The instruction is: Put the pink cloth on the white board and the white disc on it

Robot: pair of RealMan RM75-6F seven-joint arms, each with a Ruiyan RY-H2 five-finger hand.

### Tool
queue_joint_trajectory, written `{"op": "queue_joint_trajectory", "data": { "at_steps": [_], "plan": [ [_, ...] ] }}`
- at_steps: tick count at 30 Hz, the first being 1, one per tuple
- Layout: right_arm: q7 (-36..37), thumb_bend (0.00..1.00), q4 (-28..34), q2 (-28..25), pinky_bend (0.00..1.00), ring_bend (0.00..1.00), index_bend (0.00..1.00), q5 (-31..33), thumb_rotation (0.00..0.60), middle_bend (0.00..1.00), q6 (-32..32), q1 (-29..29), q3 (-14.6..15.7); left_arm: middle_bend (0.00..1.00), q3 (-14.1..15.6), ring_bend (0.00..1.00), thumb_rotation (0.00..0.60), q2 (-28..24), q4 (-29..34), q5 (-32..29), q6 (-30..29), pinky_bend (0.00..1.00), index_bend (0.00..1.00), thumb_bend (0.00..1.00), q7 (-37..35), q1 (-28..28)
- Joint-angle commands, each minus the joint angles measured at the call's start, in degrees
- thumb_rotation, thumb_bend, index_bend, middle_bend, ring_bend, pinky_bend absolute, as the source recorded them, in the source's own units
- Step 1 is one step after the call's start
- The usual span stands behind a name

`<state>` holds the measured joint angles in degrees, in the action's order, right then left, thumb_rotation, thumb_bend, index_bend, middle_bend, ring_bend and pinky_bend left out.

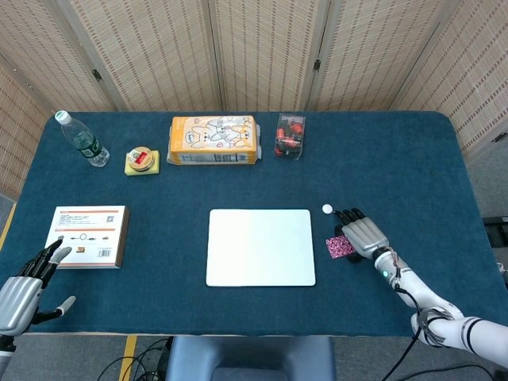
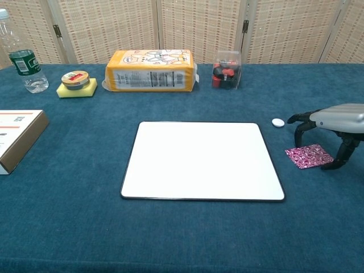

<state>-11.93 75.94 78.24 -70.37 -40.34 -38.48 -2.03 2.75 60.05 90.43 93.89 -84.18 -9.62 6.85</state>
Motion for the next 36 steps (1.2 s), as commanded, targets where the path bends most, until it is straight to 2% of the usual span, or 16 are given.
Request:
{"op": "queue_joint_trajectory", "data": {
  "at_steps": [1,10,19,22,27,36],
  "plan": [
    [-0.3,0.12,-0.3,0.1,0.00,0.00,0.38,0.3,0.600,0.04,0.3,-0.2,0.1,0.04,0.0,0.10,0.600,0.0,0.0,0.0,0.0,0.22,0.00,0.29,0.0,0.0],
    [-0.9,0.12,1.2,-0.7,0.00,0.00,0.40,0.3,0.600,0.05,-0.9,-0.3,-0.1,0.04,0.0,0.10,0.600,0.0,-0.1,0.1,-0.4,0.22,0.00,0.29,0.1,-0.2],
    [-1.0,0.12,9.8,-6.3,0.00,0.00,0.41,-0.2,0.600,0.05,-4.5,0.4,-1.3,0.04,0.2,0.10,0.600,0.2,0.3,0.8,-0.7,0.22,0.00,0.29,0.6,-0.3],
    [-2.1,0.12,11.9,-6.7,0.00,0.00,0.41,0.7,0.600,0.05,-4.4,-0.5,-2.1,0.04,0.2,0.10,0.600,0.1,0.5,0.9,-0.8,0.22,0.00,0.29,0.4,-0.3],
    [-5.8,0.12,12.7,-4.2,0.00,0.00,0.41,4.0,0.600,0.05,-2.4,-3.7,-3.7,0.04,0.1,0.10,0.600,-0.3,0.4,0.8,-1.4,0.22,0.00,0.29,-0.8,-0.4],
    [-14.7,0.12,9.6,3.4,0.00,0.00,0.41,14.4,0.600,0.05,0.4,-11.3,-5.6,0.04,0.3,0.10,0.600,-1.5,-0.8,1.6,-3.4,0.22,0.00,0.29,-5.0,-1.2]
  ]
}}
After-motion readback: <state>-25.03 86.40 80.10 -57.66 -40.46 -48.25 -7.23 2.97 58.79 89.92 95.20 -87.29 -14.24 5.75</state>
